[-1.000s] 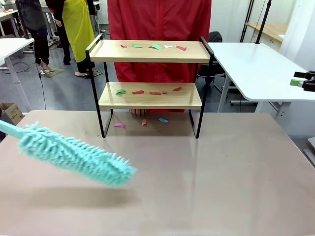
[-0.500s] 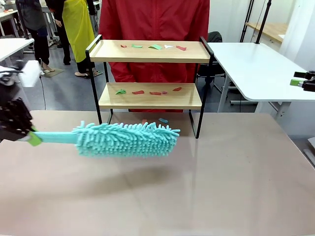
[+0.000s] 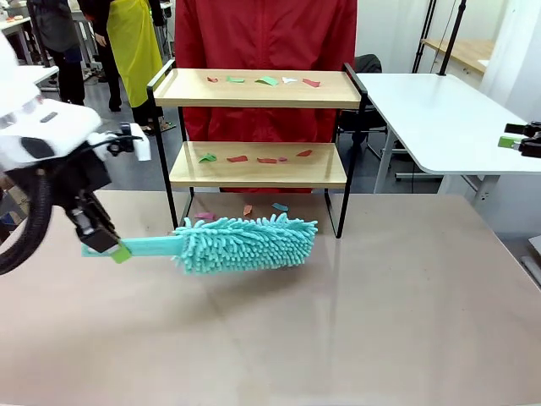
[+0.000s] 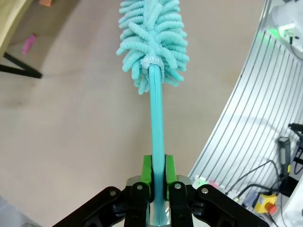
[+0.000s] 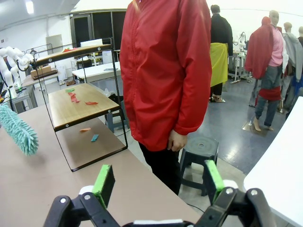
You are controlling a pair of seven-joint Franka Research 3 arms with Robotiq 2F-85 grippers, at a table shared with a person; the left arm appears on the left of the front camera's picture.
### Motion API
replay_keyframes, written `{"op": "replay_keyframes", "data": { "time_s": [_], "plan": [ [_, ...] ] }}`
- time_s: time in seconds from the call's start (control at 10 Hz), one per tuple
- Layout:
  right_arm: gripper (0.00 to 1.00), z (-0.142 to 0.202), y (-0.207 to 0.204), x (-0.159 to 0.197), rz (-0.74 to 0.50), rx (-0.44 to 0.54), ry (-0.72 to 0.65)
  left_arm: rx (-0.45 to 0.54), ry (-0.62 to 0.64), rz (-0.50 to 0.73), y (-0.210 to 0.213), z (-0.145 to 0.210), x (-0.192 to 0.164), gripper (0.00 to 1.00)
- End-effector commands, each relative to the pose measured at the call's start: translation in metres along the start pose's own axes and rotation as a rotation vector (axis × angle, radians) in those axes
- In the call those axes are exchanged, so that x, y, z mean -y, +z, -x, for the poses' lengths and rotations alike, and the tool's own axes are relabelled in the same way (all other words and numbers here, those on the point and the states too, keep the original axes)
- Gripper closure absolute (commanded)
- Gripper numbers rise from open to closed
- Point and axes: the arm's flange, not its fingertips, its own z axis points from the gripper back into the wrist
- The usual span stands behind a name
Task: Clean the shelf.
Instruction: Clean the specific section of the Shelf indicated by the human with the Duster.
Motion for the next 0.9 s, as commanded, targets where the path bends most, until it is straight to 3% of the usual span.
{"op": "replay_keyframes", "data": {
  "time_s": [0.0,0.2,0.3,0.4,0.8],
  "plan": [
    [0.00,-0.002,-0.001,-0.001,0.000,0.001,0.002,-0.001,-0.068,0.059,0.005,-0.013,-0.018,0.87],
    [0.00,-0.002,-0.001,-0.001,0.000,0.001,0.002,0.000,0.000,0.000,0.000,0.000,0.000,0.87],
    [0.00,-0.002,-0.001,-0.001,0.000,0.001,0.002,-0.012,-0.012,0.031,-0.007,-0.011,-0.007,0.87],
    [0.00,-0.002,-0.001,-0.001,0.000,0.001,0.002,-0.007,0.009,-0.032,-0.015,-0.037,0.008,0.87],
    [0.00,-0.002,-0.001,-0.001,0.000,0.001,0.002,0.068,0.244,-0.011,-0.054,-0.078,0.019,0.87]
  ]
}}
